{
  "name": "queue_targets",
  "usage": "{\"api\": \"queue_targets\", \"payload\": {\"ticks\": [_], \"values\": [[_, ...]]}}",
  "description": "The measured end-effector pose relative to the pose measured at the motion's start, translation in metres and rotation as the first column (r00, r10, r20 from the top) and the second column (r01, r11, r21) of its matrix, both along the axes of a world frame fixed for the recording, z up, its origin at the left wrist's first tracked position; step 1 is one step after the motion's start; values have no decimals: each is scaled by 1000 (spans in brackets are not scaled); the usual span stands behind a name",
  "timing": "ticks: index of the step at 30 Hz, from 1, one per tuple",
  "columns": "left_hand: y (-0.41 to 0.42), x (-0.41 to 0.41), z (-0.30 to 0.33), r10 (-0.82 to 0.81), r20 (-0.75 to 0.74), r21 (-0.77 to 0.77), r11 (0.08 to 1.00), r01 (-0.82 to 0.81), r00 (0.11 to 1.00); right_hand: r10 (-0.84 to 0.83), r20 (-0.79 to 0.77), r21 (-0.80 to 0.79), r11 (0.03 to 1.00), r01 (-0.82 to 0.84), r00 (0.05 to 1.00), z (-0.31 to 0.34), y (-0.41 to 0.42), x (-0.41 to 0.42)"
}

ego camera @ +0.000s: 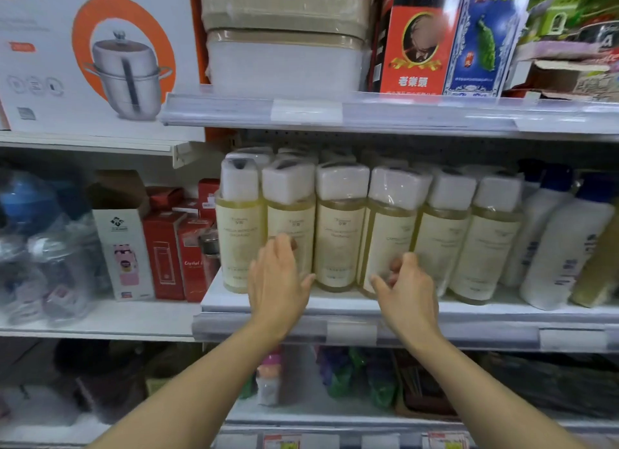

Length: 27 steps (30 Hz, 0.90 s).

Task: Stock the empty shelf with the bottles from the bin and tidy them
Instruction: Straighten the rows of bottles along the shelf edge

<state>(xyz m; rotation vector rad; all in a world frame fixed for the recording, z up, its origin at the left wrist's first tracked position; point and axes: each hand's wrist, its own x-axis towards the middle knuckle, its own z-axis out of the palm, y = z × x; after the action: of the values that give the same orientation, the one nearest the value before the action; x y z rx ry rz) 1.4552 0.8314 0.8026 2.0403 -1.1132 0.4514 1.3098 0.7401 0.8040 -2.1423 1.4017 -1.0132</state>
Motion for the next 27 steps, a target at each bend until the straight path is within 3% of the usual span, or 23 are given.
{"api": "queue_targets", "payload": {"ticks": [6,14,22,27], "values": [[-35,-34,5,-108,51,139,985,100,993,-48,-27,119,992,51,998,-1,-32,-21],[-57,-55,11,-90,120,198,978,65,989,-117,-87,23,993,119,989,-2,-38,-18],[-80,-89,14,-148,61,176,975,135,987,-289,246,47,957,287,925,1,-69,-93],[-102,-119,15,-132,-11,252,959,130,991,-207,104,173,967,188,973,-1,-98,-114]]}}
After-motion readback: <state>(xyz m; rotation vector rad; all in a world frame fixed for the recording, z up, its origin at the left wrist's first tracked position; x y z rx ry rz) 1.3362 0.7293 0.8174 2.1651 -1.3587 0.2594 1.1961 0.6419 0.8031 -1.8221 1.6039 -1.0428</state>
